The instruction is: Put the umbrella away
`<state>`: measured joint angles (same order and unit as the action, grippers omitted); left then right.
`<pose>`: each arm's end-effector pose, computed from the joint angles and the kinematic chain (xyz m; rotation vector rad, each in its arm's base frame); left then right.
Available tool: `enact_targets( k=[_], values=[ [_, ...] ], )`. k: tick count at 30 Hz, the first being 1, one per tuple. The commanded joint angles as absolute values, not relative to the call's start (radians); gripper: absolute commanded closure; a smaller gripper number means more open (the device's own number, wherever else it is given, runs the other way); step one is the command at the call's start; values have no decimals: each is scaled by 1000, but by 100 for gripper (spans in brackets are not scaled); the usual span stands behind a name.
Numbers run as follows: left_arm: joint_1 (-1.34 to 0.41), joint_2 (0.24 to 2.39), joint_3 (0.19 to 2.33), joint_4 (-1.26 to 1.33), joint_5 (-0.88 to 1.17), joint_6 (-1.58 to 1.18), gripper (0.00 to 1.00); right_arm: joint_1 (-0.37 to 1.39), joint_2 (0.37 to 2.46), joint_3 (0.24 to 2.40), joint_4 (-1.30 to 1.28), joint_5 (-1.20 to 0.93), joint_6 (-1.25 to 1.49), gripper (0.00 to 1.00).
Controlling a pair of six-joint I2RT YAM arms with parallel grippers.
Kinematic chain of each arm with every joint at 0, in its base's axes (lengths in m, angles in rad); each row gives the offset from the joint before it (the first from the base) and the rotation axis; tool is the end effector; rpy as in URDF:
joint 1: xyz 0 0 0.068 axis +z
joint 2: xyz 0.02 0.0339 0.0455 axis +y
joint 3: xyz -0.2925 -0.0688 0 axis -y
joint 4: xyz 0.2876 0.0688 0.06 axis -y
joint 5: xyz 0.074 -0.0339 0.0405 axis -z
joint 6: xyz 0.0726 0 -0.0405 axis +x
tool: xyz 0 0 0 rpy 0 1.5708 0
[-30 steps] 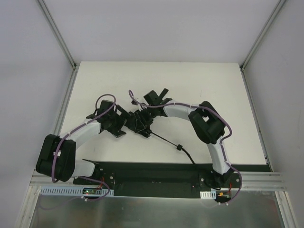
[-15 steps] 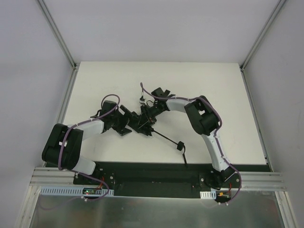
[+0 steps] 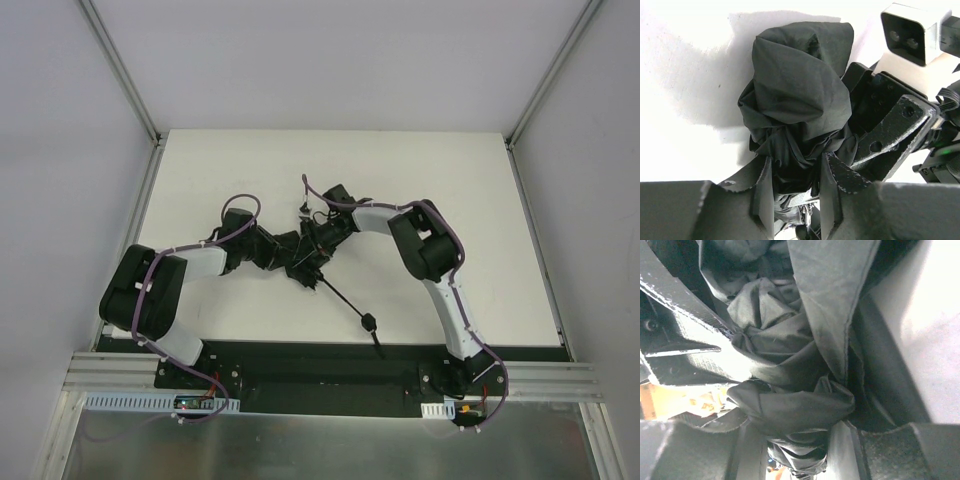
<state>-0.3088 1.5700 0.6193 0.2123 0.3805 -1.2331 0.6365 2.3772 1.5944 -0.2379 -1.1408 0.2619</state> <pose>0.3160 -0.1291 0.1116 -0.9464 2.3886 -1.1421 0.3885 0.3692 0.0668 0.9151 -2.3847 -1.7604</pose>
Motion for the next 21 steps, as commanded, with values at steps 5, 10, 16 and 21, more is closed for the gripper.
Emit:
enact_targets(
  k=[5,10,16,21],
  values=[
    [-360,1609,584,-70,267,-1190,100,647,2249,1727,-589,-709,-67,30],
    [-362,1592,594,-150,258,-1235,100,660,2054,1659,-579,-519,-189,20],
    [-362,1643,712,-380,259,-1304,100,819,1798,1306,-266,-200,-300,18],
    [-362,1680,799,-517,239,-1301,100,939,1765,1183,-40,-32,-367,16]
  ],
)
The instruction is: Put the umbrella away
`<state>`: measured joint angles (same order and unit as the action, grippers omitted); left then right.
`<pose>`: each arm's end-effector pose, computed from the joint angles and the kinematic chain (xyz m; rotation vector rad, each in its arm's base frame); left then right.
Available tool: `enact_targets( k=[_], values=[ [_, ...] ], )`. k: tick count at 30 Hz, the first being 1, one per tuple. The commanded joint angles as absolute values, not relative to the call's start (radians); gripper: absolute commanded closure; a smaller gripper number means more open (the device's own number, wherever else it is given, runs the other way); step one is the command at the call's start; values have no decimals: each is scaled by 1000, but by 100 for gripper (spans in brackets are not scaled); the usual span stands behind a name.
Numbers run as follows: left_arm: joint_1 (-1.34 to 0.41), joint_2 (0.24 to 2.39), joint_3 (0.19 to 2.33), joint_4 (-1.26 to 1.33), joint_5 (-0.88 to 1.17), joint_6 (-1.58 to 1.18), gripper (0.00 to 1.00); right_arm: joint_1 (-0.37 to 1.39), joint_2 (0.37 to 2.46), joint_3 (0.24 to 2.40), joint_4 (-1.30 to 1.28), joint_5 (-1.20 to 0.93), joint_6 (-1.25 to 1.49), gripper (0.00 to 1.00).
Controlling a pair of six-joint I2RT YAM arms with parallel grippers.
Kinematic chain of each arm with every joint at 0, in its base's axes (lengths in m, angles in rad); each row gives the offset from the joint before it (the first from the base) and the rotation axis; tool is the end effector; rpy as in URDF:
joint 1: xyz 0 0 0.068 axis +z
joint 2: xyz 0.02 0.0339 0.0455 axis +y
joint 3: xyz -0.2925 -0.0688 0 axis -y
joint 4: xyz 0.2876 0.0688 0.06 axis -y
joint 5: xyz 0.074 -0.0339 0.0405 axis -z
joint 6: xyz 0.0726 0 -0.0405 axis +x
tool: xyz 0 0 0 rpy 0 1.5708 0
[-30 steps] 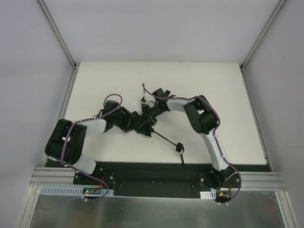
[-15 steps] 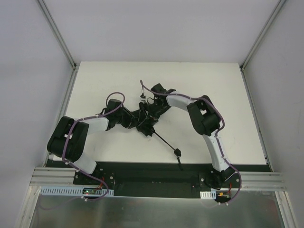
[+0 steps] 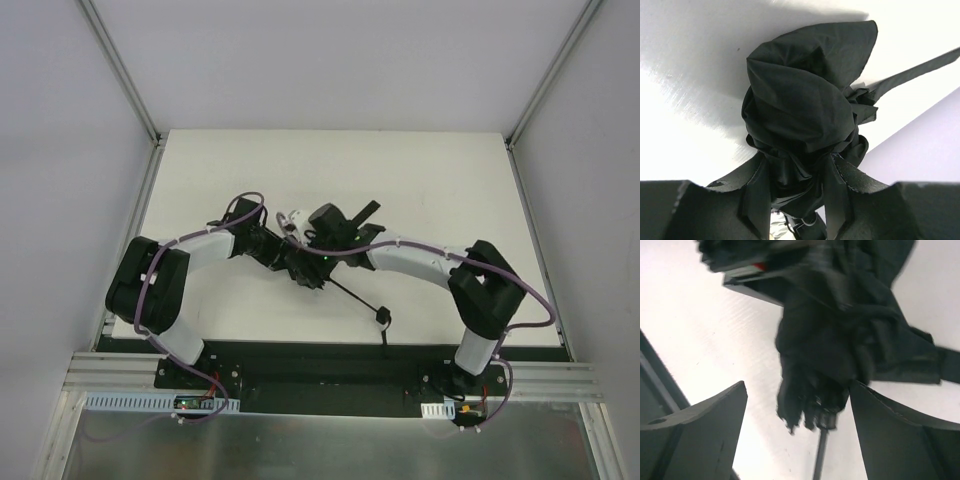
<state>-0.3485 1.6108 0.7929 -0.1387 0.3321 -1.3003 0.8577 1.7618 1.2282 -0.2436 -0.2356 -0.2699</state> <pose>0.3249 -0.1432 0.1204 -1.1508 2.5576 -0.9707 0.2860 0.3565 0.2047 -1.3766 1.9557 0.5605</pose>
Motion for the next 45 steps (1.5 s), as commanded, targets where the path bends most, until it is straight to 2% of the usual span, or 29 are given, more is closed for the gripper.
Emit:
enact_targets(
  k=[1,5,8,10,12,15,16,18,19,22,23,25,29,33,39,42,43,45],
  values=[
    [-362,1689,817,-546,235,-1298,100,954,1782,1189,-23,-11,-374,16],
    [-362,1724,861,-627,221,-1298,100,1006,1868,1245,-14,81,-409,15],
    [-362,1730,876,-653,222,-1304,100,1037,1962,1302,-46,240,-440,22],
    [-362,1730,882,-664,221,-1308,100,1042,2009,1315,-66,319,-451,39],
    [-364,1735,894,-666,230,-1304,100,1042,2032,1315,-97,340,-449,65],
    [-362,1758,946,-664,235,-1250,100,1037,2026,1266,-107,285,-437,95],
    [-362,1766,977,-664,229,-1226,100,1031,2023,1247,-115,252,-425,100],
    [-362,1772,1003,-660,219,-1174,100,1008,2019,1238,-149,140,-388,100],
    [-359,1764,1003,-649,218,-1161,95,994,2016,1230,-165,85,-371,100],
    [-359,1718,973,-559,212,-1134,39,930,2005,1203,-175,-108,-309,100],
    [-359,1701,953,-530,210,-1131,30,910,2003,1195,-173,-176,-289,100],
    [-357,1677,917,-474,212,-1131,19,870,2003,1183,-167,-314,-250,100],
    [-357,1660,859,-410,230,-1141,13,798,2048,1203,-175,-571,-181,100],
    [-357,1657,802,-336,252,-1167,14,733,2108,1249,-195,-747,-117,100],
    [-362,1689,793,-287,281,-1180,31,695,2212,1373,-285,-899,-11,100],
    [-364,1698,784,-276,296,-1189,53,678,2273,1431,-319,-913,72,100],
    [-364,1701,778,-273,298,-1192,66,675,2279,1439,-319,-898,87,100],
    [-364,1721,769,-268,313,-1200,85,673,2286,1457,-321,-878,100,100]
  ],
)
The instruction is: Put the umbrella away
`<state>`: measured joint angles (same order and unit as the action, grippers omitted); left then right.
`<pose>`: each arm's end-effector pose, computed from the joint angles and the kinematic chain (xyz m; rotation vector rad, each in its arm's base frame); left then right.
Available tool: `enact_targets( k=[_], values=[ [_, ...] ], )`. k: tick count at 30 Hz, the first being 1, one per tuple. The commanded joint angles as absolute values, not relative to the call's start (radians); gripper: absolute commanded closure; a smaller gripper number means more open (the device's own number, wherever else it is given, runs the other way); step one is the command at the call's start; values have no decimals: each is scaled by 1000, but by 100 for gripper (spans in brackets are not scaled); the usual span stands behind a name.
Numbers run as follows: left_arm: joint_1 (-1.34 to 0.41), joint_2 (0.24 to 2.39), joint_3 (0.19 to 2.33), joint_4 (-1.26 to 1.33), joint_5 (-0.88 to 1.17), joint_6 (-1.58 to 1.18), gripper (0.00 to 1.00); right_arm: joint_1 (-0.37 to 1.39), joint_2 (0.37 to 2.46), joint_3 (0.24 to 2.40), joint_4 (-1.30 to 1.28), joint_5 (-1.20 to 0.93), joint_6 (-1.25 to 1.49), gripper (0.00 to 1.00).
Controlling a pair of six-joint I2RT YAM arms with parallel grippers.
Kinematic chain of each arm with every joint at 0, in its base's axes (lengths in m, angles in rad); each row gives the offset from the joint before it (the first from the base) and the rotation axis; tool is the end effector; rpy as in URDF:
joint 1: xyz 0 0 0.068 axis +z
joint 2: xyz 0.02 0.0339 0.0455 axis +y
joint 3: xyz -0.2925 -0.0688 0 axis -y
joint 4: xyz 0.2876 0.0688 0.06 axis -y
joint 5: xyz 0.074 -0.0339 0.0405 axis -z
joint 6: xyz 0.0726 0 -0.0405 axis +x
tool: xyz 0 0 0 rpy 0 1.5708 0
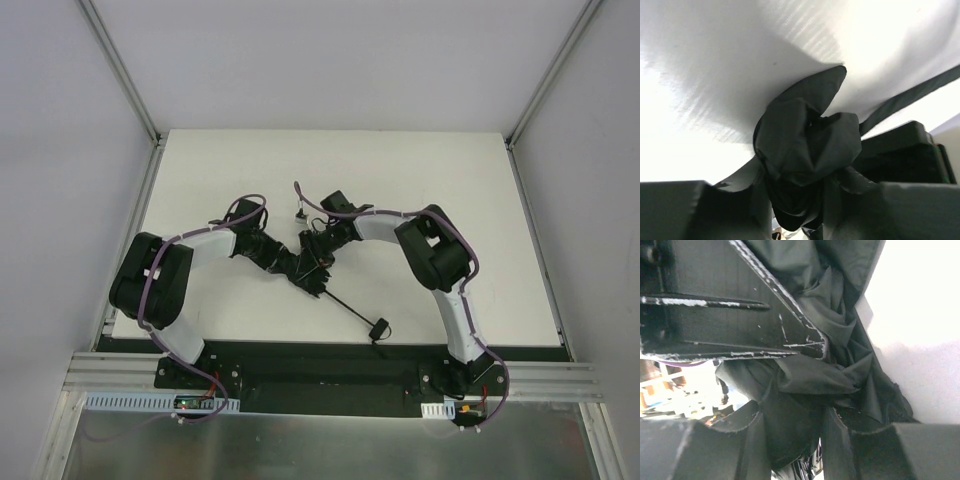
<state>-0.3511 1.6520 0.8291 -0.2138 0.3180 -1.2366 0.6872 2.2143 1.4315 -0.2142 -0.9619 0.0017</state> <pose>0.3266 -0.1438 0.1119 -1.1116 2.6372 -0.8792 0.3521 0.3660 0.0902 -1.2190 2.2554 1.4970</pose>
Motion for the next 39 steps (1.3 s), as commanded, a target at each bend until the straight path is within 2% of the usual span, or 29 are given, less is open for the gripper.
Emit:
enact_targets(
  k=[1,2,4,6,8,12,14,19,23,26,30,37,39],
  values=[
    [-364,1738,773,-270,330,-1198,96,670,2284,1468,-321,-867,107,100],
    [-364,1752,775,-270,345,-1198,100,672,2284,1480,-322,-867,112,100],
    [-364,1764,764,-278,360,-1225,100,669,2272,1512,-343,-836,109,99],
    [-364,1756,747,-287,350,-1249,100,670,2257,1558,-412,-804,56,93],
    [-365,1753,753,-339,330,-1255,100,675,2218,1591,-492,-723,8,73],
    [-364,1764,775,-393,310,-1253,100,684,2117,1591,-534,-600,-106,53],
    [-364,1773,782,-403,313,-1258,100,698,2059,1580,-538,-540,-156,33],
    [-364,1790,816,-442,308,-1259,100,793,1872,1398,-373,-329,-281,14],
    [-362,1798,834,-460,316,-1261,100,911,1754,1237,-184,-82,-382,9],
    [-362,1798,842,-477,316,-1261,100,974,1746,1197,-106,39,-429,8],
    [-360,1802,854,-495,316,-1258,100,1012,1825,1242,-93,74,-452,8],
    [-354,1804,879,-537,324,-1264,100,1040,1951,1266,-121,236,-451,17],
    [-353,1801,881,-543,324,-1267,100,1042,1967,1241,-121,258,-440,26]
  ],
)
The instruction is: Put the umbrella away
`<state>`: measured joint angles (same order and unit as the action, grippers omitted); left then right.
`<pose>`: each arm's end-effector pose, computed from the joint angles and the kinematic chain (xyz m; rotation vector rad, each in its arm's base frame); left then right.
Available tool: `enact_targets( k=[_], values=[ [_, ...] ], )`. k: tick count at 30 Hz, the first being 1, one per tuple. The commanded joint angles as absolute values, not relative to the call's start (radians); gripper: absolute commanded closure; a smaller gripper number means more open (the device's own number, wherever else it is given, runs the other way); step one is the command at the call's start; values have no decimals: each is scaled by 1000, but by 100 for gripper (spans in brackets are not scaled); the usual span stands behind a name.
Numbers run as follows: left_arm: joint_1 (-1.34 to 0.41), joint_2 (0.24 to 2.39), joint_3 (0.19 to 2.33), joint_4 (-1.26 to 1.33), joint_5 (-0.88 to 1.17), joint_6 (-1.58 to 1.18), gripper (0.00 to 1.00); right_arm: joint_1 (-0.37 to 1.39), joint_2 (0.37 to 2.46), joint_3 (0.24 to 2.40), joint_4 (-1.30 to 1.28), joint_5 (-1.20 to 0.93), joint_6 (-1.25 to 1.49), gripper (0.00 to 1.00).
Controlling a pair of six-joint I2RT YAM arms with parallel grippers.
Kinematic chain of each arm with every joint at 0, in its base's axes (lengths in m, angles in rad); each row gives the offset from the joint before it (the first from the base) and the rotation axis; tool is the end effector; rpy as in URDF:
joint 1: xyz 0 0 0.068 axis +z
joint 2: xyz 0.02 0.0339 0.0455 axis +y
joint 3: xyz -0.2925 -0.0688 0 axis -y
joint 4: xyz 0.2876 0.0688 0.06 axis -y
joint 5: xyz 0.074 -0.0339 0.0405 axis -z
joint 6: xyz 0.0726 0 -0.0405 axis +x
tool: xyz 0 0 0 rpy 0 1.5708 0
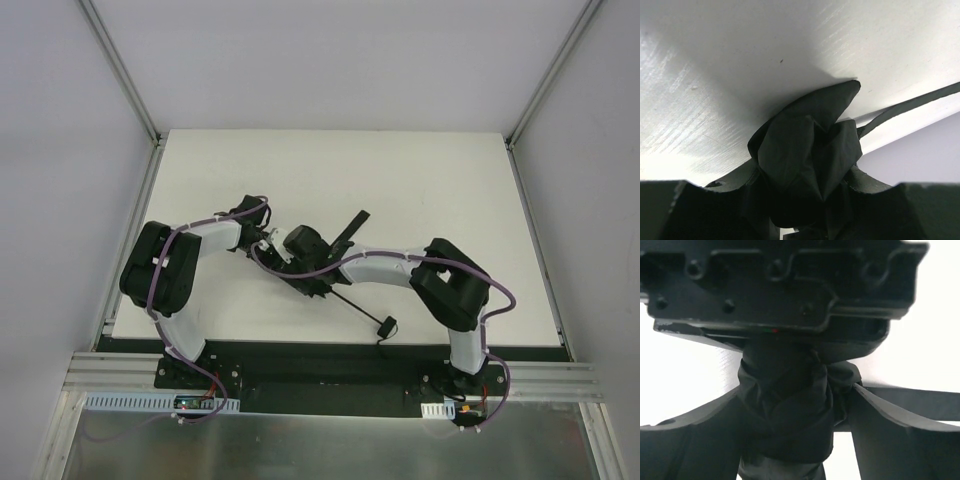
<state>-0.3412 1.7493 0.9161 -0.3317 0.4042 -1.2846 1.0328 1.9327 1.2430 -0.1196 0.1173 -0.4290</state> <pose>0.3347 -0.1492 0.0995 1.2509 -2.7308 0.8712 0.2555 0.4116 0.1446 -1.5454 1.8075 0.1497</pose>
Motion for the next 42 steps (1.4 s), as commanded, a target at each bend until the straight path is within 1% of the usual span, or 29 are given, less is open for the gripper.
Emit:
enact_targets(
  k=[1,2,3,6,7,8,10,12,13,15,18,19,22,26,30,32,34,38,39,40,41,42],
  values=[
    [-351,1801,887,-545,324,-1267,100,1040,1968,1229,-121,265,-430,34],
    [-351,1799,888,-545,324,-1267,100,1034,1970,1212,-121,259,-419,52],
    [-348,1798,893,-543,322,-1264,100,1029,1970,1203,-121,243,-410,63],
    [-341,1784,907,-543,307,-1238,100,997,1979,1181,-127,126,-377,88],
    [-336,1770,908,-538,301,-1229,96,985,1982,1180,-133,76,-367,98],
    [-331,1749,905,-528,287,-1214,84,965,1985,1175,-133,16,-358,100],
    [-324,1701,890,-497,262,-1198,48,922,1997,1167,-129,-163,-322,100],
    [-321,1660,867,-454,258,-1184,28,881,2022,1181,-138,-305,-293,100],
    [-321,1645,864,-440,259,-1174,22,864,2031,1186,-144,-345,-282,100],
    [-324,1620,847,-410,261,-1169,15,825,2066,1207,-149,-486,-236,100],
    [-325,1583,793,-342,273,-1178,7,781,2108,1227,-155,-635,-192,100],
    [-325,1575,772,-318,279,-1189,7,769,2123,1235,-153,-673,-177,100],
    [-333,1566,718,-230,304,-1224,7,729,2163,1250,-141,-791,-117,100],
    [-360,1600,712,-192,305,-1242,10,696,2229,1284,-135,-903,-35,100],
    [-402,1637,726,-169,301,-1273,17,678,2285,1328,-147,-960,49,100],
    [-417,1654,719,-160,296,-1304,26,675,2313,1351,-149,-991,81,100],
    [-426,1664,709,-156,276,-1325,41,670,2322,1362,-150,-996,98,100],
    [-428,1672,690,-155,262,-1339,86,666,2301,1382,-187,-965,95,100],
    [-428,1672,687,-156,259,-1338,92,666,2286,1390,-210,-939,83,100],
    [-428,1671,683,-158,258,-1339,94,666,2269,1405,-245,-911,60,97],
    [-428,1669,677,-160,256,-1341,95,666,2255,1428,-293,-893,34,91],
    [-428,1667,675,-167,252,-1339,100,666,2228,1448,-334,-834,14,85]
  ],
)
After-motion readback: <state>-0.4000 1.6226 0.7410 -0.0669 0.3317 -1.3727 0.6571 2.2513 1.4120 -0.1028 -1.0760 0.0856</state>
